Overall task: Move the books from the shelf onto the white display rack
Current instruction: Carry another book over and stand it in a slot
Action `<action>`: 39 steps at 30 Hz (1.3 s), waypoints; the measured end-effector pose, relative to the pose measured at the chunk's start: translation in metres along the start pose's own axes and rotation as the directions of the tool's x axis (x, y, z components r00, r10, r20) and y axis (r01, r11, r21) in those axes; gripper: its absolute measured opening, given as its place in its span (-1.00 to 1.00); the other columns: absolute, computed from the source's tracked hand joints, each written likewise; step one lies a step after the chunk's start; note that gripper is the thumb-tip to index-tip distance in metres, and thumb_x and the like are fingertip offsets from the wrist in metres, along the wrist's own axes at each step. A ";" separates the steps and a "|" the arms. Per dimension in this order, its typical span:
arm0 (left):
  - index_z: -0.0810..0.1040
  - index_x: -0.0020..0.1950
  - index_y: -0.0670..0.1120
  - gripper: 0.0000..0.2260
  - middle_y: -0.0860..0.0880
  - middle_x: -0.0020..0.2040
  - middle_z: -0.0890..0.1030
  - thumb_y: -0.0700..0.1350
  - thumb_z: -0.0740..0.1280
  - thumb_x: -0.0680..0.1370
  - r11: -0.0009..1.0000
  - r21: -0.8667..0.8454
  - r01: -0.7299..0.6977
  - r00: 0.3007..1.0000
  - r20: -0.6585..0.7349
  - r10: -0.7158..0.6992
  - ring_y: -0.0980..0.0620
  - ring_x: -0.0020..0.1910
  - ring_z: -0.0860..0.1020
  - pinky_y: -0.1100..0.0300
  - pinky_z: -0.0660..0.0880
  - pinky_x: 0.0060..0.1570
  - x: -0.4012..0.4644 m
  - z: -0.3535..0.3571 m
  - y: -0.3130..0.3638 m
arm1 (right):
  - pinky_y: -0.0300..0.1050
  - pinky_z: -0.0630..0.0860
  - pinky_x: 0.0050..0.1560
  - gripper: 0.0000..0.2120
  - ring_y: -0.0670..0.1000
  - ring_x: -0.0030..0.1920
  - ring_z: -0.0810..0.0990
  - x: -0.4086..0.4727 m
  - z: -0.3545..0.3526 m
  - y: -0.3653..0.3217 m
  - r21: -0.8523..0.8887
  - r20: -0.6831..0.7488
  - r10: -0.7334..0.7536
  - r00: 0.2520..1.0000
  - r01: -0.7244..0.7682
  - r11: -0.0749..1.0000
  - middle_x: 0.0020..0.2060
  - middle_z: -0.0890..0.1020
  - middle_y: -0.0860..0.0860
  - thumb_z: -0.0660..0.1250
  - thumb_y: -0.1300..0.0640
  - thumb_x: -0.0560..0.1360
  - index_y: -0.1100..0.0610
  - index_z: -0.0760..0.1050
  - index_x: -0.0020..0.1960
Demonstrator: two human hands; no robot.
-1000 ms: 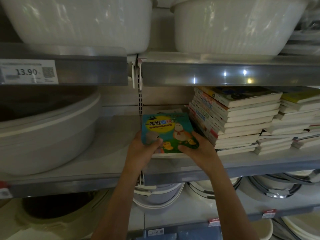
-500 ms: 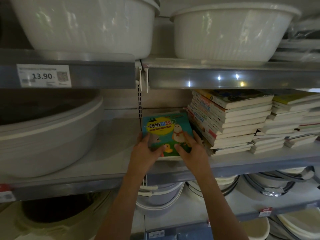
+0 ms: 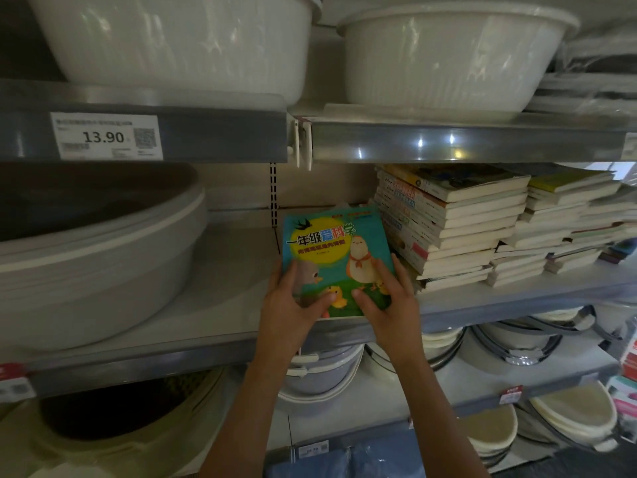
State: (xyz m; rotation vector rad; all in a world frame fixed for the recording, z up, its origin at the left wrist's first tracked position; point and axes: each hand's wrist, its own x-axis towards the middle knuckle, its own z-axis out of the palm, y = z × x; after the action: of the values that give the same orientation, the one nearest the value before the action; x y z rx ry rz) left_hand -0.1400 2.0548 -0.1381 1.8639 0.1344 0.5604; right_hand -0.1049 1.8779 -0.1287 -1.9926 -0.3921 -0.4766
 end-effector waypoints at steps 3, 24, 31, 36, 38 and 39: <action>0.29 0.53 0.18 -0.02 0.15 0.53 0.29 0.48 0.47 0.18 1.000 -0.018 -0.016 1.000 -0.006 0.016 0.12 0.40 0.43 -0.04 0.56 0.22 -0.008 -0.003 0.005 | -0.53 0.39 0.16 -0.39 -0.02 0.45 0.30 -0.010 -0.007 -0.006 0.009 -0.062 -0.038 0.997 0.038 0.999 0.54 0.22 0.08 0.51 0.18 0.44 0.11 0.41 0.45; 0.28 0.53 0.10 -0.11 0.43 0.45 0.07 0.25 0.46 0.23 0.992 0.004 -0.127 0.992 0.012 0.127 0.68 0.29 0.05 0.34 0.29 0.34 -0.154 0.052 0.088 | -0.17 0.55 0.20 -0.40 -0.16 0.42 0.37 -0.128 -0.140 -0.006 0.072 -0.214 -0.075 0.974 0.093 0.993 0.48 0.23 -0.21 0.36 -0.22 0.35 -0.20 0.37 0.37; 0.28 0.56 0.02 -0.09 0.30 0.55 0.06 0.23 0.51 0.27 0.984 -0.010 -0.178 0.981 0.080 0.178 0.64 0.35 0.03 0.62 0.22 0.24 -0.229 0.126 0.126 | -0.17 0.52 0.24 -0.49 -0.14 0.47 0.32 -0.189 -0.244 0.021 0.102 -0.251 -0.039 0.967 0.066 0.993 0.52 0.25 -0.07 0.32 -0.11 0.49 -0.13 0.35 0.43; 0.28 0.53 -0.03 -0.15 0.28 0.53 0.04 0.09 0.56 0.32 0.974 -0.083 -0.212 0.958 0.177 0.224 0.72 0.23 0.14 0.50 0.40 0.20 -0.289 0.189 0.161 | 0.17 0.46 0.34 -0.36 0.00 0.48 0.34 -0.233 -0.326 0.053 0.081 -0.272 0.060 0.960 -0.039 0.996 0.50 0.33 0.00 0.28 -0.11 0.53 -0.19 0.15 0.56; 0.29 0.52 -0.10 -0.17 0.12 0.56 0.07 -0.02 0.59 0.33 0.970 -0.114 -0.217 0.945 0.225 0.237 0.74 0.11 0.26 0.59 0.41 0.04 -0.307 0.216 0.173 | 0.08 0.50 0.31 -0.33 -0.09 0.43 0.40 -0.251 -0.358 0.059 0.114 -0.256 0.133 0.957 -0.106 0.988 0.47 0.38 -0.08 0.35 -0.05 0.53 -0.25 0.09 0.52; 0.29 0.52 -0.04 -0.14 0.14 0.58 0.07 0.08 0.61 0.32 0.967 -0.127 -0.220 0.938 0.245 0.245 0.65 0.19 0.31 0.47 0.49 0.08 -0.314 0.228 0.177 | 0.00 0.49 0.31 -0.32 -0.16 0.42 0.40 -0.260 -0.373 0.063 0.110 -0.263 0.150 0.953 -0.125 0.986 0.46 0.37 -0.14 0.37 0.00 0.54 -0.23 0.07 0.51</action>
State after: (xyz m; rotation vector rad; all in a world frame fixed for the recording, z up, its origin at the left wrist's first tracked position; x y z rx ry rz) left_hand -0.3477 1.6824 -0.1334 1.8501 -0.2870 0.4686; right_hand -0.3622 1.4980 -0.1489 -1.8198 -0.1014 -0.6220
